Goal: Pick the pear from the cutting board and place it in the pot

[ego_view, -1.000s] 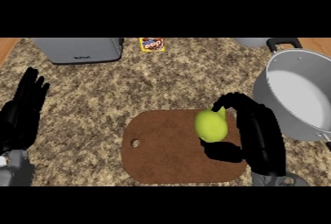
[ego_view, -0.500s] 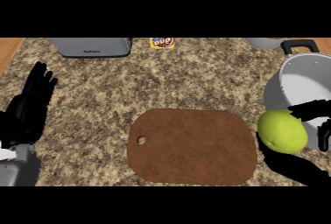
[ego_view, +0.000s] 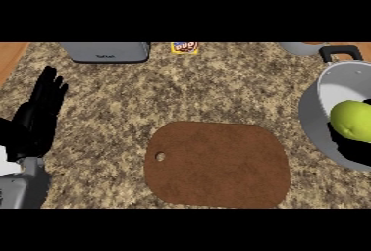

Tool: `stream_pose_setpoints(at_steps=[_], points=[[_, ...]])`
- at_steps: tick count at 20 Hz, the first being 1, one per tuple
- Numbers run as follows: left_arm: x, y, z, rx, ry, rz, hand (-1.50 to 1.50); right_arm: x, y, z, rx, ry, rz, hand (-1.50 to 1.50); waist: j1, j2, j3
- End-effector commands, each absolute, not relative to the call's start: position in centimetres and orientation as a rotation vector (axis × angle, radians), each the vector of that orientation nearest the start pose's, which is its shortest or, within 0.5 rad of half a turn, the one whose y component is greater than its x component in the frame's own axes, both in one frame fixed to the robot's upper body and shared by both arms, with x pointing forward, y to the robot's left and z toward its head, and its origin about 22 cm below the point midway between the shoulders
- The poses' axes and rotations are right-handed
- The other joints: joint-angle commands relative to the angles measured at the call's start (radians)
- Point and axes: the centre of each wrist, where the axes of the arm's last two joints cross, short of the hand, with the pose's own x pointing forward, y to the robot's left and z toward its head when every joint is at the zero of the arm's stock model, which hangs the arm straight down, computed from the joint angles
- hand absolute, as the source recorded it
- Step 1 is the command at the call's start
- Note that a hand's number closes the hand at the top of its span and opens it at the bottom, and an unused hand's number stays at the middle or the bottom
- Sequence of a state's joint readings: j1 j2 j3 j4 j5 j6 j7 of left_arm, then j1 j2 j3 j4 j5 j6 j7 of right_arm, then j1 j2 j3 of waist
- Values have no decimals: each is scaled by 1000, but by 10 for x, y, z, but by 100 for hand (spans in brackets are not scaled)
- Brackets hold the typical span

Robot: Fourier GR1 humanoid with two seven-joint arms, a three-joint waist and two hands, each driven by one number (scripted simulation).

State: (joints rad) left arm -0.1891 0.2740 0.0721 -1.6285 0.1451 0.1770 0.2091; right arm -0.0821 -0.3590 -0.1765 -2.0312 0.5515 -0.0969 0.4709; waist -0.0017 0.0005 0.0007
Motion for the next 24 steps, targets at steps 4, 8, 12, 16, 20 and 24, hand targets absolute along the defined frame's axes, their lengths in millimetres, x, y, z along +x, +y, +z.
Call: stream_pose_setpoints(at_steps=[4, 8, 12, 16, 20, 24], points=[[291, 280, 90, 193, -1614, 57, 0, 250, -356, 141, -1423, -1447, 376, 150, 15, 8, 0], [281, 283, 80, 189, -1622, 43, 0, 272, -379, 110, -1523, -1343, 407, 150, 23, 6, 0], [297, 280, 94, 193, -1617, 66, 0, 295, -392, 72, -1466, -1354, 429, 150, 15, 4, 1], [290, 277, 74, 191, -1625, 52, 0, 320, -410, 54, -1383, -1305, 395, 150, 25, 7, 1], [285, 283, 74, 183, -1613, 60, 0, 317, -421, 36, -1202, -1234, 298, -150, 22, 5, 1], [286, 263, 75, 174, -1622, 32, 0, 338, -425, 50, -1005, -1327, 307, -150, 26, 5, 2]])
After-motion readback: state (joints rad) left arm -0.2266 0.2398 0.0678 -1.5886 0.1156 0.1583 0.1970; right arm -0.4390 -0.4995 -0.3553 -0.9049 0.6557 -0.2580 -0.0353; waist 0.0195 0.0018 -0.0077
